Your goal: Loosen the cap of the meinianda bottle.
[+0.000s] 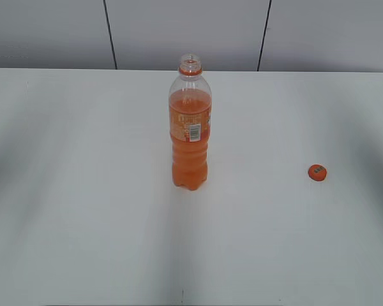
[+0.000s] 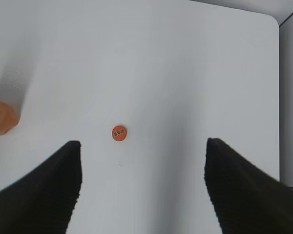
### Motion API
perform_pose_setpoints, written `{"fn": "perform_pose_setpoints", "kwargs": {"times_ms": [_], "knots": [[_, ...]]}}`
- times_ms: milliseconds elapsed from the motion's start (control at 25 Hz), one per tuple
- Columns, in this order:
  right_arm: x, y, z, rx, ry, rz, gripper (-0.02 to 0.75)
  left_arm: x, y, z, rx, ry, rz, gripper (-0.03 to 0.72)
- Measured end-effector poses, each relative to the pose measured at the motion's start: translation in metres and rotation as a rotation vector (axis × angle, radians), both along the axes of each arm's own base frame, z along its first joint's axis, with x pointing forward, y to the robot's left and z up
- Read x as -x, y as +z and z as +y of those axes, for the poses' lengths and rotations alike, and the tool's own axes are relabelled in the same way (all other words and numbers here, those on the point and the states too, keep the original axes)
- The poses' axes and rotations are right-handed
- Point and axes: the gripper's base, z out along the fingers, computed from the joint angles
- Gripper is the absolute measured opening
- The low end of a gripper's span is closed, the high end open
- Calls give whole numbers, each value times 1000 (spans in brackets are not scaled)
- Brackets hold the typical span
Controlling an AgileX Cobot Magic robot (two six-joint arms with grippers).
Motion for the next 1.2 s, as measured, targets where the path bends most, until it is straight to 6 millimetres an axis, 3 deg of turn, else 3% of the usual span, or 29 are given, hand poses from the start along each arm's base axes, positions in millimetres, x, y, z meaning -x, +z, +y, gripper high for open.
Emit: {"fn": "perform_pose_setpoints", "kwargs": {"times_ms": [360,560,760,960,1200], "knots": [[27,14,0,-45,14,-59,589,61,-27,9,10,26,13,468],[42,-2,-2,-46,15,-16,589,107,-36,17,26,27,-71,468],[67,-19,-5,-47,15,13,589,136,-42,21,41,27,-163,468],[93,-29,-9,-48,15,6,589,156,-55,24,51,26,-210,468],[126,-44,-13,-58,15,-48,589,165,-76,25,58,23,-214,468]]}}
